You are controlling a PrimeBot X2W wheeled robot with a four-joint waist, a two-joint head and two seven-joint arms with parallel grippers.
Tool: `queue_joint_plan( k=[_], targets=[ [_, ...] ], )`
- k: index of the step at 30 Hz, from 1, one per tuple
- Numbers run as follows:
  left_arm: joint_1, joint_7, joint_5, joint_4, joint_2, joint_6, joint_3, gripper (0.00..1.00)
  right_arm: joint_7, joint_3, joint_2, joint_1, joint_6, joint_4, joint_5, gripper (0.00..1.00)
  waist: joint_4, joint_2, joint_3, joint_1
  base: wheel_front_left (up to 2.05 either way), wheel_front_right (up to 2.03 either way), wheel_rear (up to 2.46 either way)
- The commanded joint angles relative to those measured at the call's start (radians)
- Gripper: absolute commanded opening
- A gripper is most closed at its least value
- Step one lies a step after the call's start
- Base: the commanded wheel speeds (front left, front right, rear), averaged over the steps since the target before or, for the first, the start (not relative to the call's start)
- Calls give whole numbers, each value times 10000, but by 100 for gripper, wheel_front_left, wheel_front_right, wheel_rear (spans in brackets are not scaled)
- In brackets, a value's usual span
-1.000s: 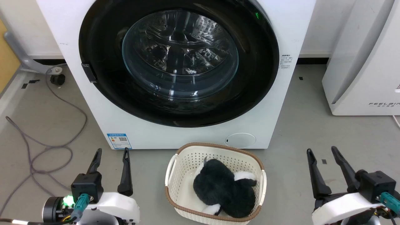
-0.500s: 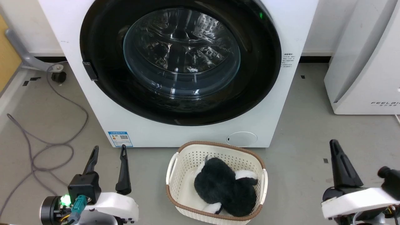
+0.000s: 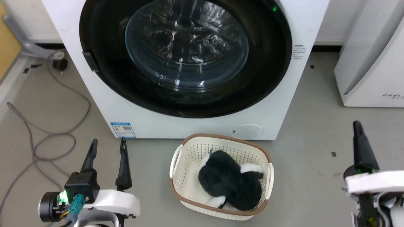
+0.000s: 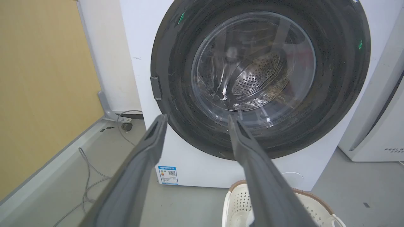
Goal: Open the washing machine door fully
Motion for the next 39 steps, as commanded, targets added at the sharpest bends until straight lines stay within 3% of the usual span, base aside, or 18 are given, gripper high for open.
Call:
queue_joint_plan(
  k=[1,17,39],
  targets=[
    [-185,-92,-27,-61,3,44,-22,100,52,-135,-29,-295,6,135,411,0,38,0,98,0,0,0,0],
    [-958,-426,-94,-268,3,165,-269,100,545,-1222,-973,-3107,7,2043,2419,0,403,0,1245,0,0,0,0],
    [-2060,-885,-453,-505,4,505,-780,100,1493,-180,-2427,-7618,8,5026,3786,0,1083,0,3145,0,0,0,0]
  ],
)
